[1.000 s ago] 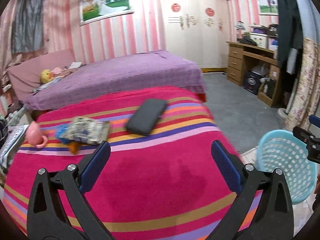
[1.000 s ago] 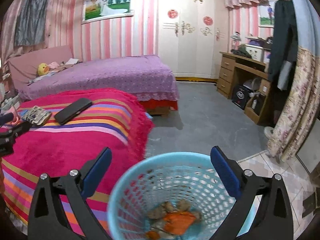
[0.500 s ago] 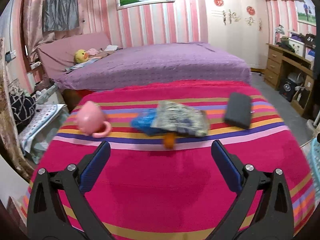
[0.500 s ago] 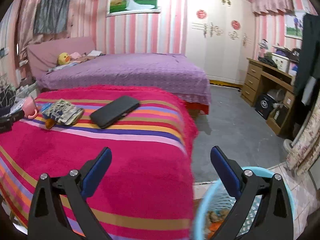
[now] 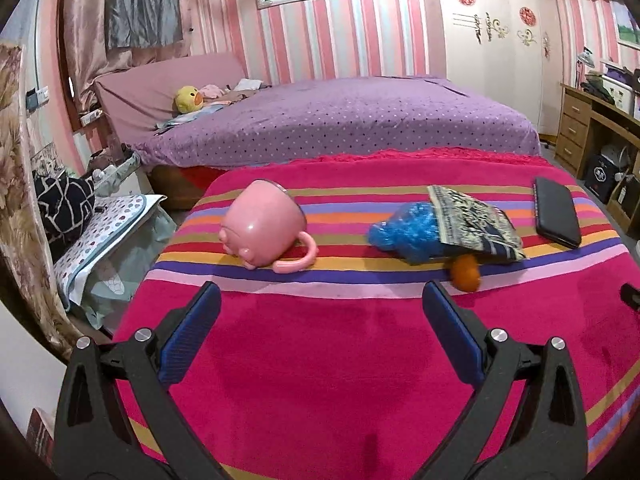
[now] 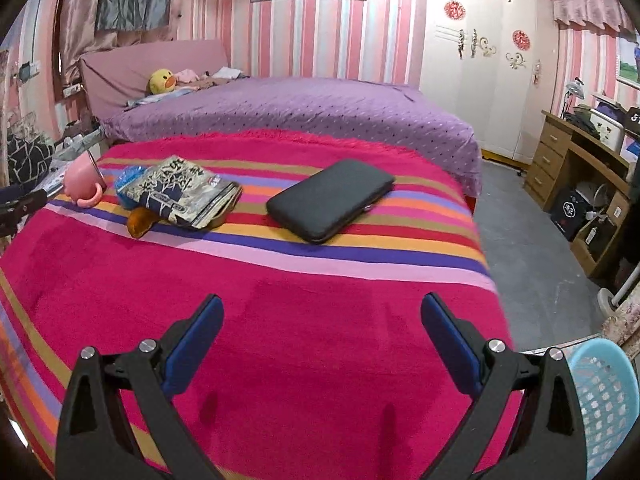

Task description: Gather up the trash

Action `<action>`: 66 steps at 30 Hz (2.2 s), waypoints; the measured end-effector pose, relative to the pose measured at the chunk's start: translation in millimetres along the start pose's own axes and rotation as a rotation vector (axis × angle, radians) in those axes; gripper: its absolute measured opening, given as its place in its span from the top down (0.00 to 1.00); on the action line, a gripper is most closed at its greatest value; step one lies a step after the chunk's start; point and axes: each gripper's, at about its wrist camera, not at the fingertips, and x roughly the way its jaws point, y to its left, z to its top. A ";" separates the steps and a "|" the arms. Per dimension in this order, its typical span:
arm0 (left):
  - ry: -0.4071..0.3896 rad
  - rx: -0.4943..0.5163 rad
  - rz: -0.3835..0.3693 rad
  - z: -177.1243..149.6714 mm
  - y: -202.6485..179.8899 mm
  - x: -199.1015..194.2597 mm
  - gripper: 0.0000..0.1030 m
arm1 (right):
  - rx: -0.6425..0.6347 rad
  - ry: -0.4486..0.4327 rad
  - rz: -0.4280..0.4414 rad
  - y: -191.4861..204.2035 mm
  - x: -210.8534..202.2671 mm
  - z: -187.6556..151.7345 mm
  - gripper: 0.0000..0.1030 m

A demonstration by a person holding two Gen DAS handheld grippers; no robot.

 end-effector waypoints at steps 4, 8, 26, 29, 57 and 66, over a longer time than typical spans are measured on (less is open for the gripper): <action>0.017 -0.039 -0.032 1.1 12.7 6.8 0.06 | -0.003 0.001 0.002 15.9 8.7 7.2 0.06; 0.024 -0.054 -0.032 2.2 18.3 12.1 0.06 | -0.036 -0.008 -0.016 34.0 14.5 19.1 0.06; 0.058 -0.143 -0.003 12.6 36.3 45.9 0.05 | -0.222 0.043 0.033 118.2 70.4 56.6 0.08; 0.069 -0.134 0.014 11.9 34.9 50.4 0.05 | -0.278 0.056 0.030 133.0 82.0 58.7 0.20; 0.106 -0.048 -0.064 13.3 -44.6 52.6 0.05 | -0.096 -0.010 0.055 8.7 21.1 63.8 0.91; 0.126 0.012 -0.126 9.5 -88.2 65.1 0.06 | -0.070 -0.003 0.032 -3.3 39.0 48.7 0.41</action>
